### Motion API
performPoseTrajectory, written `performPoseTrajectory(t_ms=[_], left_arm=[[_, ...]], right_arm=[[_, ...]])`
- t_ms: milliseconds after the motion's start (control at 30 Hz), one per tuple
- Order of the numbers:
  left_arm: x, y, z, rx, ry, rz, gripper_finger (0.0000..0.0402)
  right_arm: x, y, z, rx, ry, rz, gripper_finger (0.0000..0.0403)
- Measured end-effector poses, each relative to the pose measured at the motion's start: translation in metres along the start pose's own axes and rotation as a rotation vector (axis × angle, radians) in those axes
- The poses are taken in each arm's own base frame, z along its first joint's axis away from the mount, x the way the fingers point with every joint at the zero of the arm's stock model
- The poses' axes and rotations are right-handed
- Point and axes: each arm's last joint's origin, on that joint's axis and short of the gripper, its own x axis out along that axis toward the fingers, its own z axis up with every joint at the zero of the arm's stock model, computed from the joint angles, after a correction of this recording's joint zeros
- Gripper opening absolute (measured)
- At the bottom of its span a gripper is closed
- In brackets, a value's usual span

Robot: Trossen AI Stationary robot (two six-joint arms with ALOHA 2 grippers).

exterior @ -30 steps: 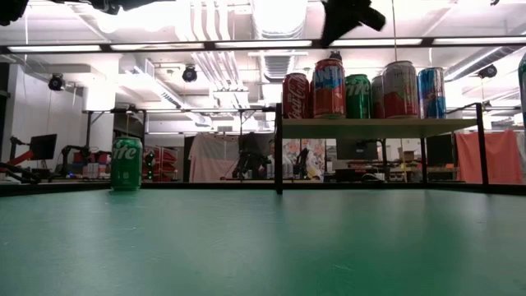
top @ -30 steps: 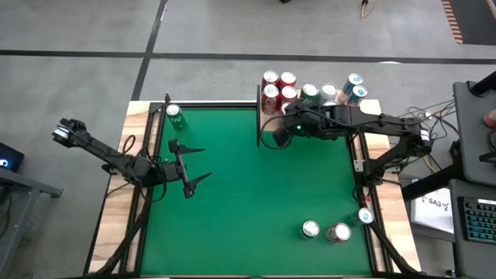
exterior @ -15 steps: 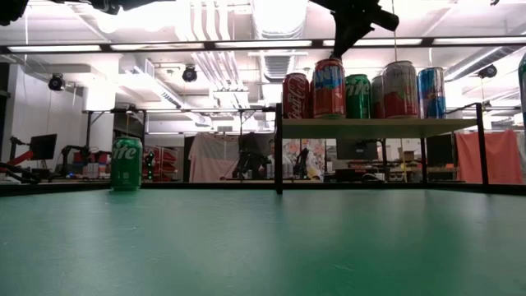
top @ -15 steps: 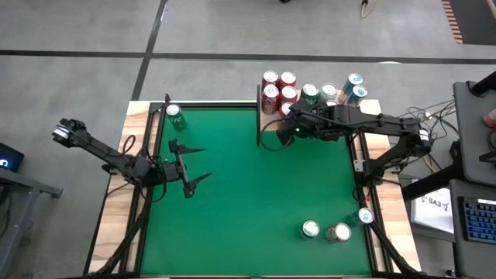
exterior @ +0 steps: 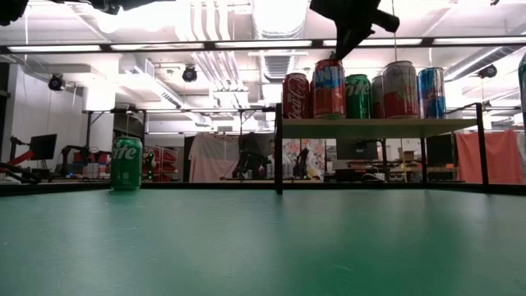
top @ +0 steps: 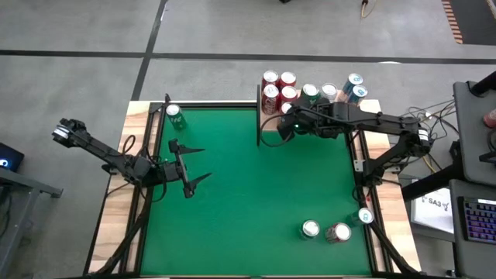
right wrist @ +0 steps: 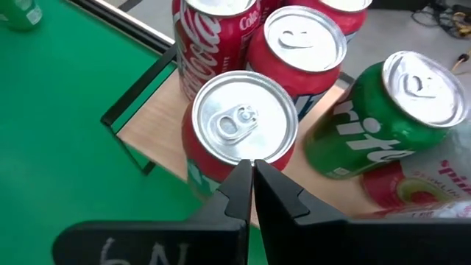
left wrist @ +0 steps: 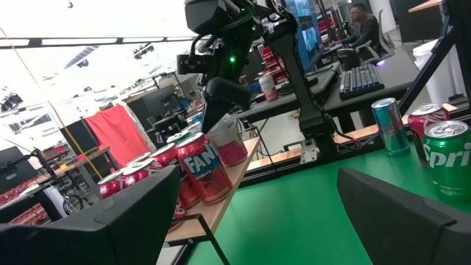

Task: Place canned beverage on shelf
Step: Put the red soda can on the shelf aligned with the other red soda cans

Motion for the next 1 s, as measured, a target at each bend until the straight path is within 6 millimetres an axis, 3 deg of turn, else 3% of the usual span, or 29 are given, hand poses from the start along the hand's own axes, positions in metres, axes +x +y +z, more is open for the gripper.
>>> performPoseTrajectory(t_ms=[433,800,1000], left_arm=[[0.000,0.000,0.000,0.000,0.000,0.000,0.0351],[0.000,0.000,0.000,0.005,0.002,-0.001,0.0351],[0.000,0.000,-0.001,0.009,0.006,-0.003,0.0351]], right_arm=[[-0.004,0.007,0.013,0.014,-0.115,0.042,0.0009],[0.025,0.026,0.018,-0.058,-0.128,0.032,0.0009],[0.026,0.028,0.017,-0.065,-0.121,0.036,0.0009]])
